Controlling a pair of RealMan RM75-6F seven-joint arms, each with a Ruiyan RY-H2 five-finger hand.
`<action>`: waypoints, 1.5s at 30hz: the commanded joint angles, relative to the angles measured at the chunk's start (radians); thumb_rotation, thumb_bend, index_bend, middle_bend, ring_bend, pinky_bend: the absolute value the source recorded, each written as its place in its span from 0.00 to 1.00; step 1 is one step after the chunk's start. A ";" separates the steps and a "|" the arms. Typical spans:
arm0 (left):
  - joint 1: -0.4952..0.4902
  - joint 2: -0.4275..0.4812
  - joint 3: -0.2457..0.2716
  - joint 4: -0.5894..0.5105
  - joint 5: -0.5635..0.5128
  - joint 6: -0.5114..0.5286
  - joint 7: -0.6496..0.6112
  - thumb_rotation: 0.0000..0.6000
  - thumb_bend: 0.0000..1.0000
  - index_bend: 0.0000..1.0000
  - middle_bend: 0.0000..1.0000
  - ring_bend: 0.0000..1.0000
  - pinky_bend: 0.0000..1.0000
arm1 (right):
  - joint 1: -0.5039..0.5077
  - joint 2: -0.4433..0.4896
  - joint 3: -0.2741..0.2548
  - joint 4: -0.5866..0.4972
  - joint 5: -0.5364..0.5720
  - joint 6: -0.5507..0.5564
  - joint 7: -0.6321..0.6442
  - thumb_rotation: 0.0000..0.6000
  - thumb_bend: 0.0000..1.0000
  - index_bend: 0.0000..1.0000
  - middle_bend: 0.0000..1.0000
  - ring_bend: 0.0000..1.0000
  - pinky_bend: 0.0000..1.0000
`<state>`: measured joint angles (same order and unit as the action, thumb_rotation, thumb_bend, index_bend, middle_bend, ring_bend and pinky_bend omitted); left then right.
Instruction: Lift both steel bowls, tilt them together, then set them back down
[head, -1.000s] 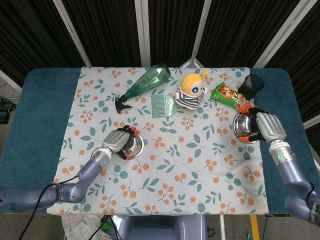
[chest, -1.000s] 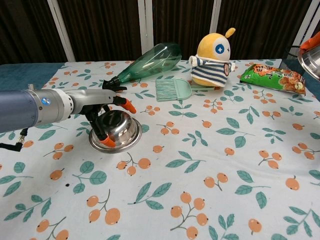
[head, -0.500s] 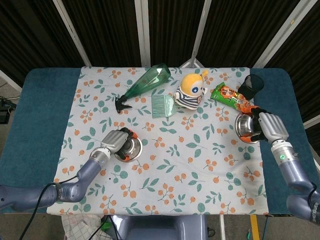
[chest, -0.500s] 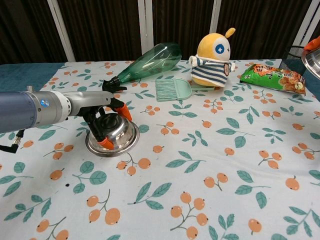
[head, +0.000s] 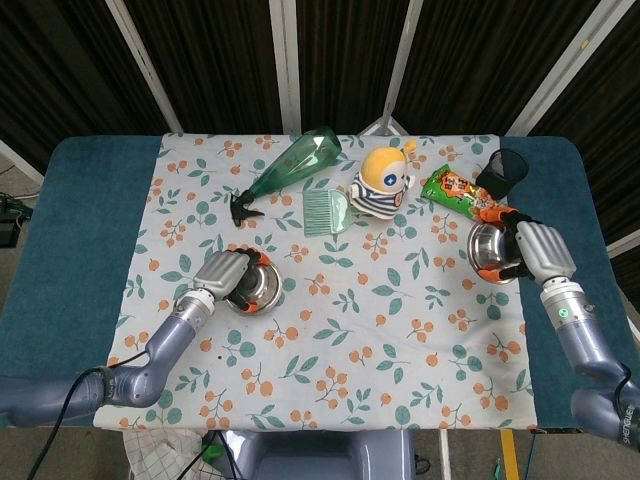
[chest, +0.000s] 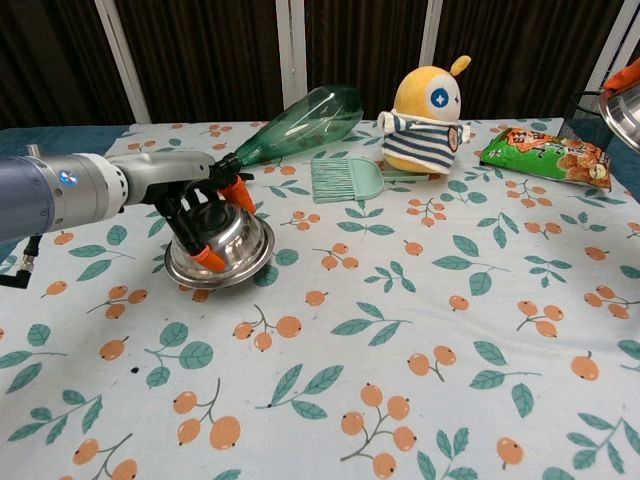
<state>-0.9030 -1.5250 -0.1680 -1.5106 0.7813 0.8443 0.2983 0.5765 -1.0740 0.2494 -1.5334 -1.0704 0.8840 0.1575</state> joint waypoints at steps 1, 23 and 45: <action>0.113 0.016 -0.077 -0.044 0.219 0.119 -0.292 1.00 0.10 0.48 0.41 0.28 0.40 | 0.000 -0.017 0.009 0.004 -0.018 0.024 0.005 1.00 0.05 0.42 0.33 0.46 0.51; 0.263 -0.080 -0.186 0.081 0.545 0.280 -1.358 1.00 0.10 0.45 0.34 0.23 0.40 | 0.062 -0.108 0.156 -0.045 -0.104 -0.005 0.504 1.00 0.05 0.43 0.33 0.46 0.51; 0.200 -0.207 -0.239 0.153 0.551 0.310 -1.400 1.00 0.09 0.45 0.31 0.20 0.40 | 0.111 -0.173 0.236 -0.167 0.030 -0.044 0.575 1.00 0.05 0.43 0.33 0.47 0.52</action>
<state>-0.7015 -1.7301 -0.4047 -1.3557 1.3331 1.1534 -1.1042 0.6851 -1.2432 0.4838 -1.6966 -1.0424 0.8349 0.7378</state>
